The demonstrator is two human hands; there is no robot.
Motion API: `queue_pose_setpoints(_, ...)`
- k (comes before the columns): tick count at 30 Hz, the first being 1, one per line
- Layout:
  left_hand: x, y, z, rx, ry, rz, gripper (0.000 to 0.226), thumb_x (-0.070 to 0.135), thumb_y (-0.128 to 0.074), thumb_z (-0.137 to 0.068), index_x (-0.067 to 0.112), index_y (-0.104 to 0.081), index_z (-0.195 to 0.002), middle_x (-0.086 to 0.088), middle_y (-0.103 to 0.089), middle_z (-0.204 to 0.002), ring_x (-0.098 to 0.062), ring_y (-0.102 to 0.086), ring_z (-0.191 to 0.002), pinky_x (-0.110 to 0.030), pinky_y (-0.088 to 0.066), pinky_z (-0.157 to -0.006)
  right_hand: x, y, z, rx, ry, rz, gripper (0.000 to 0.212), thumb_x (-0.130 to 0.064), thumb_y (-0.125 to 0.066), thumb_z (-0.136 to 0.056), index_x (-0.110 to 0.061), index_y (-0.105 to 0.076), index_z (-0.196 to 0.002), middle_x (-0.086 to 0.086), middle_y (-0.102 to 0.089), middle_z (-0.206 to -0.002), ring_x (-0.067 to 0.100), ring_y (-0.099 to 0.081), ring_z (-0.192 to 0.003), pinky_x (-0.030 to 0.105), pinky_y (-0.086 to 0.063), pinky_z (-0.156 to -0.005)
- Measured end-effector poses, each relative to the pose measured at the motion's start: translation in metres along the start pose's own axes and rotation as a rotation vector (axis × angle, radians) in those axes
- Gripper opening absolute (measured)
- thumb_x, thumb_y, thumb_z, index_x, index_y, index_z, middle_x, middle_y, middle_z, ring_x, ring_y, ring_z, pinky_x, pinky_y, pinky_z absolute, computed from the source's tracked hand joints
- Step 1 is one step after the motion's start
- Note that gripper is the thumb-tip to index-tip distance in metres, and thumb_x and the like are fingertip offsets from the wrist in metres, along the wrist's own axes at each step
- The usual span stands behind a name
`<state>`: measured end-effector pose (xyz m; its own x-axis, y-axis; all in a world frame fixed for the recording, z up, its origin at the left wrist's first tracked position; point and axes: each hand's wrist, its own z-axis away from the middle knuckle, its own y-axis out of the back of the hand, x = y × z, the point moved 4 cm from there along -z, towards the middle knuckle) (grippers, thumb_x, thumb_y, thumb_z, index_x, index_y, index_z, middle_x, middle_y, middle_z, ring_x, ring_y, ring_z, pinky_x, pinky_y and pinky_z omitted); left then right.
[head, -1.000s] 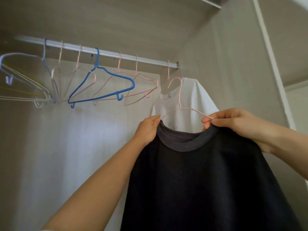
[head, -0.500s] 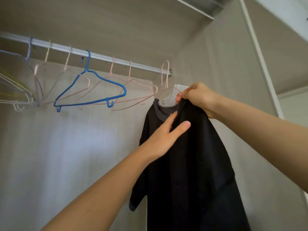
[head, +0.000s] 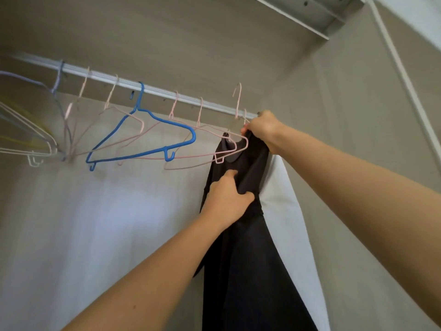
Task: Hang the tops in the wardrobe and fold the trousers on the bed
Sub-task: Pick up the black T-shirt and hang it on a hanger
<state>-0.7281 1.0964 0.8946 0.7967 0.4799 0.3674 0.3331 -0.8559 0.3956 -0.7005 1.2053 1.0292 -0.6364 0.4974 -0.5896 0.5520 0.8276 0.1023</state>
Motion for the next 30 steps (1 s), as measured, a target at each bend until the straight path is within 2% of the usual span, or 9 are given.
queue_pose_setpoints(3, -0.013, 0.005, -0.007, 0.07, -0.017, -0.037, 0.006, 0.017, -0.061, -0.091, 0.012, -0.063, -0.087, -0.003, -0.063, -0.08, -0.021, -0.061, -0.076, -0.031, -0.053, -0.067, 0.005, -0.012, -0.01, 0.004, 0.009, -0.001, 0.009, -0.002, -0.048, -0.097, -0.008, -0.043, -0.1, 0.004, -0.052, -0.07, 0.012, -0.05, -0.058, 0.021, -0.041, -0.044)
queue_pose_setpoints(5, -0.02, 0.006, -0.009, 0.089, -0.022, -0.033, 0.028, 0.016, -0.058, -0.094, 0.013, -0.053, -0.067, -0.001, -0.055, -0.067, -0.02, -0.056, -0.067, -0.025, -0.044, -0.058, 0.007, -0.021, -0.018, 0.006, 0.0, -0.02, 0.008, -0.003, -0.046, -0.098, -0.008, -0.041, -0.098, 0.005, -0.051, -0.072, 0.011, -0.051, -0.058, 0.02, -0.042, -0.041)
queue_pose_setpoints(8, -0.032, 0.005, -0.011, 0.078, -0.017, -0.019, 0.029, 0.024, -0.058, -0.097, 0.005, -0.06, -0.076, -0.006, -0.059, -0.073, -0.023, -0.06, -0.073, -0.03, -0.048, -0.066, 0.011, -0.033, -0.03, -0.013, -0.018, -0.064, 0.005, 0.0, -0.045, -0.097, -0.003, -0.043, -0.095, 0.009, -0.056, -0.073, 0.016, -0.056, -0.059, 0.028, -0.05, -0.055)
queue_pose_setpoints(13, -0.057, -0.001, -0.01, 0.04, -0.029, 0.04, 0.033, 0.03, -0.057, -0.098, 0.0, -0.064, -0.086, -0.012, -0.064, -0.08, -0.022, -0.062, -0.079, -0.038, -0.054, -0.078, 0.025, -0.043, -0.041, -0.014, -0.065, -0.077, 0.013, 0.007, -0.049, -0.093, 0.003, -0.052, -0.105, 0.011, -0.058, -0.065, 0.013, -0.056, -0.034, 0.02, -0.045, -0.035)
queue_pose_setpoints(17, -0.072, -0.008, -0.003, 0.019, -0.031, 0.023, 0.029, 0.03, -0.057, -0.098, 0.004, -0.065, -0.087, -0.006, -0.065, -0.079, -0.019, -0.063, -0.078, -0.039, -0.056, -0.08, 0.045, -0.051, -0.042, -0.097, -0.078, -0.03, 0.008, 0.008, -0.053, -0.089, 0.012, -0.06, -0.091, 0.02, -0.063, -0.082, 0.025, -0.061, -0.064, 0.035, -0.054, -0.064)
queue_pose_setpoints(21, -0.074, -0.014, 0.004, 0.038, -0.077, -0.014, 0.022, 0.031, -0.057, -0.098, 0.011, -0.065, -0.093, 0.0, -0.066, -0.083, -0.014, -0.064, -0.08, -0.038, -0.056, -0.081, 0.045, -0.047, -0.037, -0.045, 0.052, 0.229, 0.021, -0.005, -0.052, -0.092, 0.007, -0.061, -0.107, 0.021, -0.06, -0.101, 0.029, -0.056, -0.089, 0.035, -0.046, -0.072)
queue_pose_setpoints(24, -0.068, -0.018, 0.011, 0.077, -0.131, -0.063, 0.017, 0.03, -0.058, -0.097, 0.014, -0.062, -0.094, 0.002, -0.066, -0.084, -0.013, -0.063, -0.078, -0.036, -0.056, -0.078, 0.04, -0.046, -0.026, -0.05, 0.183, 0.349, 0.041, -0.01, -0.051, -0.095, -0.003, -0.045, -0.135, 0.017, -0.052, -0.132, 0.031, -0.05, -0.121, 0.035, -0.043, -0.098)
queue_pose_setpoints(27, -0.065, -0.02, 0.021, 0.137, -0.169, -0.135, 0.018, 0.028, -0.06, -0.096, 0.021, -0.049, -0.083, 0.005, -0.058, -0.073, -0.013, -0.057, -0.067, -0.034, -0.053, -0.066, 0.044, -0.048, -0.001, -0.081, 0.308, 0.469, 0.048, -0.01, -0.048, -0.094, -0.006, -0.038, -0.141, 0.016, -0.057, -0.126, 0.028, -0.054, -0.113, 0.031, -0.044, -0.089)
queue_pose_setpoints(30, -0.065, -0.024, 0.032, 0.126, -0.174, -0.137, 0.011, 0.026, -0.059, -0.096, 0.019, -0.057, -0.105, 0.004, -0.063, -0.079, -0.013, -0.06, -0.069, -0.033, -0.055, -0.066, 0.052, -0.047, 0.028, -0.048, 0.453, 0.634, 0.046, -0.004, -0.043, -0.091, -0.002, -0.038, -0.137, 0.019, -0.053, -0.124, 0.035, -0.053, -0.106, 0.035, -0.044, -0.084)
